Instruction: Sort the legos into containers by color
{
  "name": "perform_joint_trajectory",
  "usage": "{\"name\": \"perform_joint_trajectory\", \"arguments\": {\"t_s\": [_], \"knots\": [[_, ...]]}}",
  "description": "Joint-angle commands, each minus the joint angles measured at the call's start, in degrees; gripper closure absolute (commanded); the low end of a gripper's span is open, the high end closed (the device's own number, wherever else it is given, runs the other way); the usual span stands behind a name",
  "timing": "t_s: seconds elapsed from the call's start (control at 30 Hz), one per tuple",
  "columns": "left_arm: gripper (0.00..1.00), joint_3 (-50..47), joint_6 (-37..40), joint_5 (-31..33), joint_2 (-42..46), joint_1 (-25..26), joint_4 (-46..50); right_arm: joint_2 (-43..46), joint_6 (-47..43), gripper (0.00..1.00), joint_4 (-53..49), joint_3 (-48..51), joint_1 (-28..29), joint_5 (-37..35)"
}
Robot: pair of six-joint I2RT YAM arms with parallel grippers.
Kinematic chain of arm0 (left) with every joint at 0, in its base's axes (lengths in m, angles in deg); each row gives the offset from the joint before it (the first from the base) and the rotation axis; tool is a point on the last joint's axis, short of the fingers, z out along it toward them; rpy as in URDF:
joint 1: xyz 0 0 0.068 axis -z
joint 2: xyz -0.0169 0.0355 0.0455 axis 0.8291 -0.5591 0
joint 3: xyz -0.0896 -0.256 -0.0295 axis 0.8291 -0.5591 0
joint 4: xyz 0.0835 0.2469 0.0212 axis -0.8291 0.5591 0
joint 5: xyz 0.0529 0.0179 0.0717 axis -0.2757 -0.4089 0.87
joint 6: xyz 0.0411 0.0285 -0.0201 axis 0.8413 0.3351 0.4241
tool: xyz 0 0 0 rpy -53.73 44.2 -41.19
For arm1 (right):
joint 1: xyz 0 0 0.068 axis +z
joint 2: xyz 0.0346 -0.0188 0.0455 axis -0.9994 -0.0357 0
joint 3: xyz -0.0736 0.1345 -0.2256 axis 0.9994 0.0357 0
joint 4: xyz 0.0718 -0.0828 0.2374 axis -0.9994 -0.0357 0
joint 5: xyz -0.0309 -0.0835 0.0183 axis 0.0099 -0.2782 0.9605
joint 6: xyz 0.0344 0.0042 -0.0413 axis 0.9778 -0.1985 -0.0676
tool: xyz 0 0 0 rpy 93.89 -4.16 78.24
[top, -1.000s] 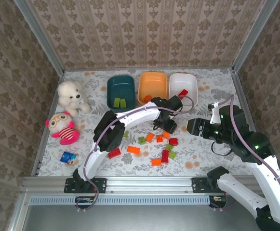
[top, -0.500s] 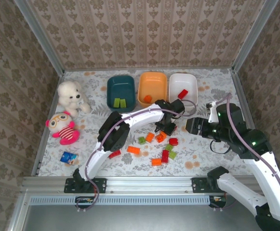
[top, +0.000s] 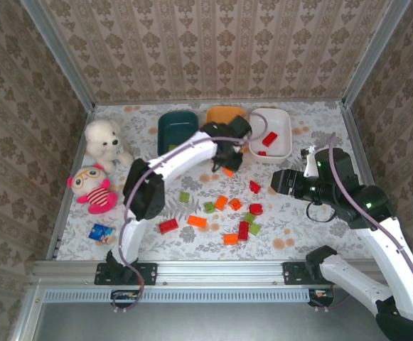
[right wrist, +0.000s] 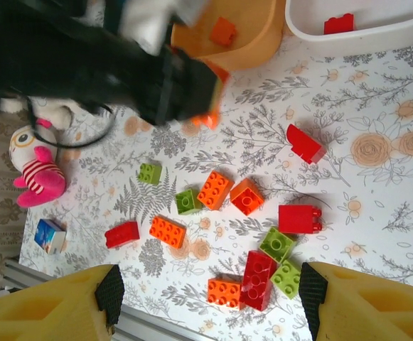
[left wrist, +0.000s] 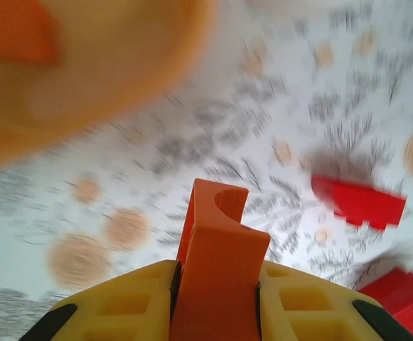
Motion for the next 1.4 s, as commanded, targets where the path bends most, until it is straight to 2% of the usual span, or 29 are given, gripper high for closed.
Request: {"name": "perform_joint_trajectory", "arguments": {"t_s": [0.0,0.13,0.27,0.4,0.6,0.73,1.07,1.23,1.37], "knots": [[0.76,4.5,-0.2,-1.5,0.7,-3.2,-2.3,-1.9,0.0,0.31,3.0,0.0,0.3,1.1],[0.75,13.2,2.2,-2.9,-6.0,-6.6,-3.5,-4.1,-0.3,0.31,4.1,-0.8,0.3,1.7],[0.75,19.6,6.2,-2.7,-12.8,-7.9,-7.5,-5.3,-0.5,0.31,4.3,-1.2,0.3,1.8],[0.74,21.6,6.8,-3.5,-17.6,-8.5,-10.3,-5.5,-0.8,0.31,3.9,-1.5,0.3,1.2],[0.73,23.8,5.5,-1.1,-22.3,-8.9,-6.9,-5.5,-1.0,0.31,3.1,-1.7,0.2,0.7],[0.70,22.0,5.3,1.5,-22.5,-8.7,-4.9,-5.6,-1.0,0.31,3.4,-1.3,0.1,0.6],[0.42,23.5,4.1,4.9,-20.5,-7.9,-3.0,-7.0,-0.7,0.31,4.3,-0.2,0.1,0.8],[0.37,26.1,1.4,5.3,-16.5,-7.6,-2.3,-7.9,-1.1,0.31,4.2,-0.7,0.1,0.6],[0.35,24.0,-2.4,5.9,-9.4,-8.7,-3.0,-9.9,-2.9,0.32,4.2,-1.8,1.2,0.3]]}}
